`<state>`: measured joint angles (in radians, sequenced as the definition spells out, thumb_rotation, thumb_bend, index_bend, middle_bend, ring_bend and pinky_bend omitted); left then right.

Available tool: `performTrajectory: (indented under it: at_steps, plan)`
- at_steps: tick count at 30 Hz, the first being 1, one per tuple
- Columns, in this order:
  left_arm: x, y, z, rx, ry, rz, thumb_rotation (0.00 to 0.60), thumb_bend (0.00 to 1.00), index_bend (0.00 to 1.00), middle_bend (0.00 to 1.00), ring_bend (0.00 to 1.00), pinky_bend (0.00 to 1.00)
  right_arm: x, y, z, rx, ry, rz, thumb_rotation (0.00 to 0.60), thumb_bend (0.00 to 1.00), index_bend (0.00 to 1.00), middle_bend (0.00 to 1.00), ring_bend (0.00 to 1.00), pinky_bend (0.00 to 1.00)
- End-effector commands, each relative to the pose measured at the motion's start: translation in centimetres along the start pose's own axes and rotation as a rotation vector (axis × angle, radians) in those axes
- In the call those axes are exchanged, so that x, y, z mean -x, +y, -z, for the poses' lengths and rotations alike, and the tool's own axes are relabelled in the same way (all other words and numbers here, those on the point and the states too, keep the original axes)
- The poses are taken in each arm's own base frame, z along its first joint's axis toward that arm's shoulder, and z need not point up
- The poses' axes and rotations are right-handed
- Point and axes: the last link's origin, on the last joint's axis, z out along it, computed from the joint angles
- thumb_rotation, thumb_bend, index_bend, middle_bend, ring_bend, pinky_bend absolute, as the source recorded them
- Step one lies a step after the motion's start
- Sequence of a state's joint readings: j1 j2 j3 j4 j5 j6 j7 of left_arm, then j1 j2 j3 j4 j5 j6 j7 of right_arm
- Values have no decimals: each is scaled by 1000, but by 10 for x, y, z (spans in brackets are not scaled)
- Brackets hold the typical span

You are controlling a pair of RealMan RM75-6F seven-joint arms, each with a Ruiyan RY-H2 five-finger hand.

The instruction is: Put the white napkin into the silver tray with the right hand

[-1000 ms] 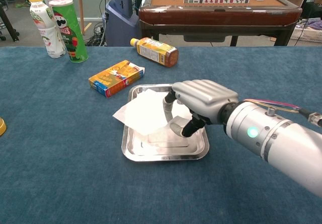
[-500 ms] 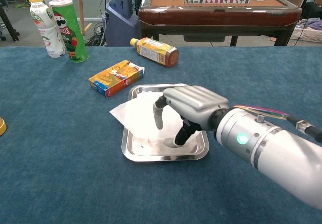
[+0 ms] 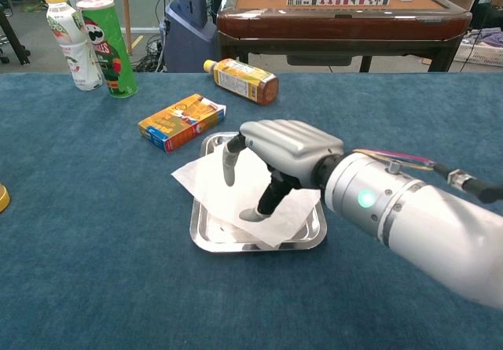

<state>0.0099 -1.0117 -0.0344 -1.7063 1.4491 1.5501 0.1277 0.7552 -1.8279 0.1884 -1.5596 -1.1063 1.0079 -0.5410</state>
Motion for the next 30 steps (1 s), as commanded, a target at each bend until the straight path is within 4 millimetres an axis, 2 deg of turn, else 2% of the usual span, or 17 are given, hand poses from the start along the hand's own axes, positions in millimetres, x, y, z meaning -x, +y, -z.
performTrajectory:
  at_steps: [1, 2, 3, 5, 7, 10, 13, 15, 18, 21, 30]
  plan:
    - [0, 0, 0, 1, 1, -1, 600, 293, 116, 31, 8, 0, -18, 0, -3, -37, 31, 32, 600, 289, 473, 326, 194, 190]
    - [-1, 0, 0, 2, 2, -1, 600, 293, 116, 31, 8, 0, -22, 0, -5, -45, 39, 48, 600, 347, 473, 340, 218, 200]
    - [-1, 1, 0, 4, 2, -1, 600, 293, 116, 31, 8, 0, -26, -1, -6, -53, 46, 64, 600, 453, 473, 372, 276, 244]
    - [-1, 1, 0, 6, 2, -1, 600, 293, 116, 31, 8, 0, -35, -1, -11, -72, 64, 109, 600, 598, 473, 449, 386, 369]
    - [-1, 1, 1, 5, 1, -2, 600, 293, 116, 31, 8, 0, -41, 0, -16, -91, 68, 156, 600, 775, 473, 593, 554, 609]
    - [-1, 1, 2, 2, 1, -2, 600, 293, 116, 31, 8, 0, -49, 1, -22, -123, 35, 221, 600, 959, 449, 745, 716, 867]
    - [-2, 2, 2, 2, 1, -4, 600, 293, 116, 31, 8, 0, -54, 1, -28, -148, -3, 268, 600, 1000, 414, 835, 818, 973]
    - [-2, 3, 2, 3, -1, -5, 600, 293, 116, 31, 8, 0, -55, 2, -32, -161, -44, 292, 600, 1000, 387, 873, 849, 997]
    - [-2, 3, 3, 3, -4, -8, 600, 293, 116, 31, 8, 0, -56, 0, -37, -167, -109, 273, 600, 1000, 337, 937, 878, 1000]
    - [-3, 3, 3, 1, -2, -9, 600, 293, 116, 31, 8, 0, -56, -3, -42, -173, -137, 264, 600, 1000, 329, 992, 917, 1000]
    - [-4, 4, 5, -1, 1, -11, 600, 293, 116, 31, 8, 0, -50, -15, -55, -191, -185, 258, 600, 1000, 329, 1000, 937, 1000]
